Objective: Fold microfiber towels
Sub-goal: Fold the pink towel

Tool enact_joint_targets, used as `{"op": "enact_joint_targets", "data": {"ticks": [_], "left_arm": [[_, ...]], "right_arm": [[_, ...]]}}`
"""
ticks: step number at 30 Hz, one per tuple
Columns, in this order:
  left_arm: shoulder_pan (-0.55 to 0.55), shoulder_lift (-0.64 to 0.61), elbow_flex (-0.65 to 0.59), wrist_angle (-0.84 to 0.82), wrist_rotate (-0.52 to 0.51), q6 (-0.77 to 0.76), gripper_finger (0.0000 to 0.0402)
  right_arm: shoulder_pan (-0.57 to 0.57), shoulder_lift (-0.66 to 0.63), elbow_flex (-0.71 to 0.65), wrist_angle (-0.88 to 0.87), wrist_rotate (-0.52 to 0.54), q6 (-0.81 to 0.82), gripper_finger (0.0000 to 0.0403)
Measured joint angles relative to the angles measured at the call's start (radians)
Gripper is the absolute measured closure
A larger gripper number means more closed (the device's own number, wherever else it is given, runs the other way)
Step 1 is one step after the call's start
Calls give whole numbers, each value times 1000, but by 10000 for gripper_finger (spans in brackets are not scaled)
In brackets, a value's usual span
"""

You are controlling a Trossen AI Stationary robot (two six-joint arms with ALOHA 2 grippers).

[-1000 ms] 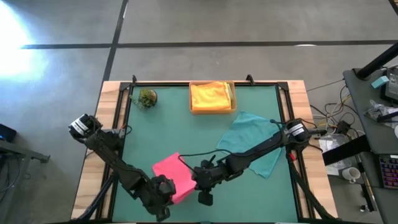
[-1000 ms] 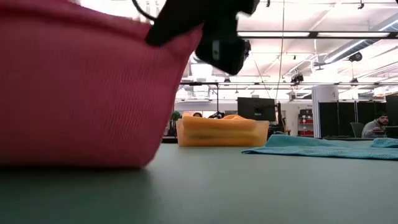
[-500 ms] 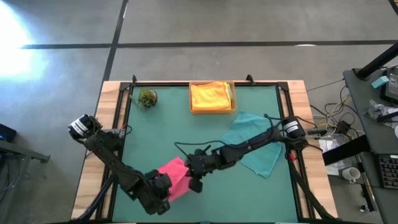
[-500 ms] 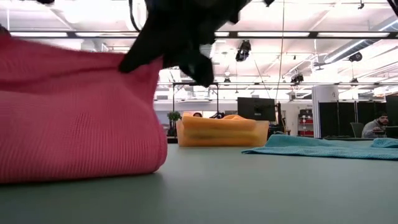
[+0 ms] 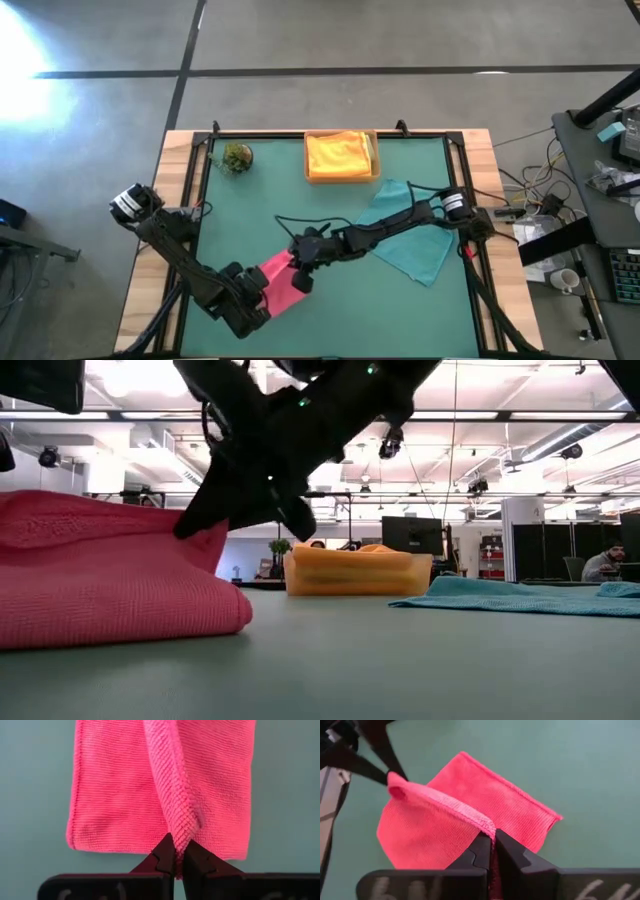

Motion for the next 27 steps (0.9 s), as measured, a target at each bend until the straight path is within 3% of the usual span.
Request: {"op": "enact_joint_targets", "data": {"ticks": [14,22,27], "left_arm": [[0,0,-1,-105,7,0,396],[0,0,-2,-144,1,0,330],[2,0,-1,-234,20,0,284]], "right_arm": [[-13,26,0,59,19,11,379],[-24,26,0,60,47,26,376],[-34,26,0,59,61,27,345]]}}
